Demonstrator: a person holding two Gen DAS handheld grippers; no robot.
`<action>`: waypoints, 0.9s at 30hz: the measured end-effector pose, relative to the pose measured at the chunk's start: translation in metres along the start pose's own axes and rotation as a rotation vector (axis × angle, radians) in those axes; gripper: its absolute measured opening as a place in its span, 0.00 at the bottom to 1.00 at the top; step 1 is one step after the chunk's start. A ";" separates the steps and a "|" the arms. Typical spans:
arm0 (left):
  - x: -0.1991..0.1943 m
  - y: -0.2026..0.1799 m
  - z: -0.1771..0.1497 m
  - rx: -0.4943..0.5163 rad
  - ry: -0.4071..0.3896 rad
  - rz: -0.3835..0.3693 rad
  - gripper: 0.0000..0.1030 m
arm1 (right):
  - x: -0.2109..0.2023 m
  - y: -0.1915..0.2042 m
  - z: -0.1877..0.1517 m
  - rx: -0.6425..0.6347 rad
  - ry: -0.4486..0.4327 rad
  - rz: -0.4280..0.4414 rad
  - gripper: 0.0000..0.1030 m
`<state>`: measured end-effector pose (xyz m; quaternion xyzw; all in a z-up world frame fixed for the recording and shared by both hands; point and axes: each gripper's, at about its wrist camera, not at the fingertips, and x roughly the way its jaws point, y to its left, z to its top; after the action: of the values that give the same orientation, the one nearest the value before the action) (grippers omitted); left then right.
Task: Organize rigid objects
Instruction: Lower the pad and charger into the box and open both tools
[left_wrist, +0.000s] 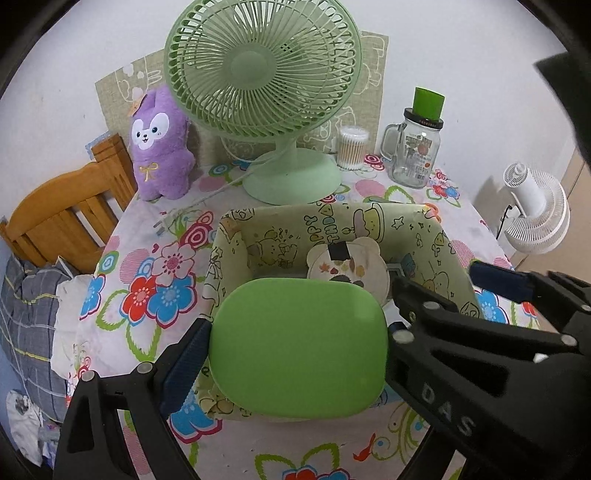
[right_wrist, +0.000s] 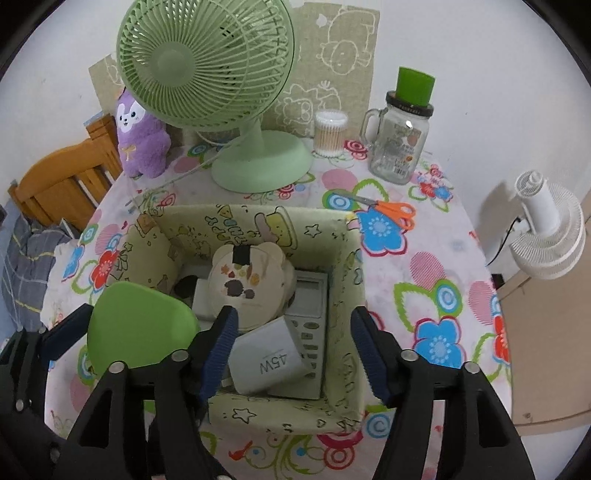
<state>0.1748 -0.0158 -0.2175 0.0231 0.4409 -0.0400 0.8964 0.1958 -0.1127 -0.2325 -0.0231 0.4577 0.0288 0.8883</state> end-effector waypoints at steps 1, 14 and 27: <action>0.000 0.000 0.001 -0.002 -0.002 -0.005 0.92 | -0.003 -0.001 0.000 -0.003 -0.013 -0.006 0.72; 0.011 -0.016 0.014 0.028 0.010 -0.052 0.92 | -0.008 -0.022 0.001 0.053 -0.035 -0.036 0.85; 0.041 -0.020 0.015 0.023 0.082 -0.046 0.92 | 0.010 -0.034 -0.003 0.080 0.013 -0.032 0.87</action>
<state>0.2095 -0.0390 -0.2413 0.0249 0.4771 -0.0648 0.8761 0.2011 -0.1463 -0.2418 0.0051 0.4637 -0.0039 0.8860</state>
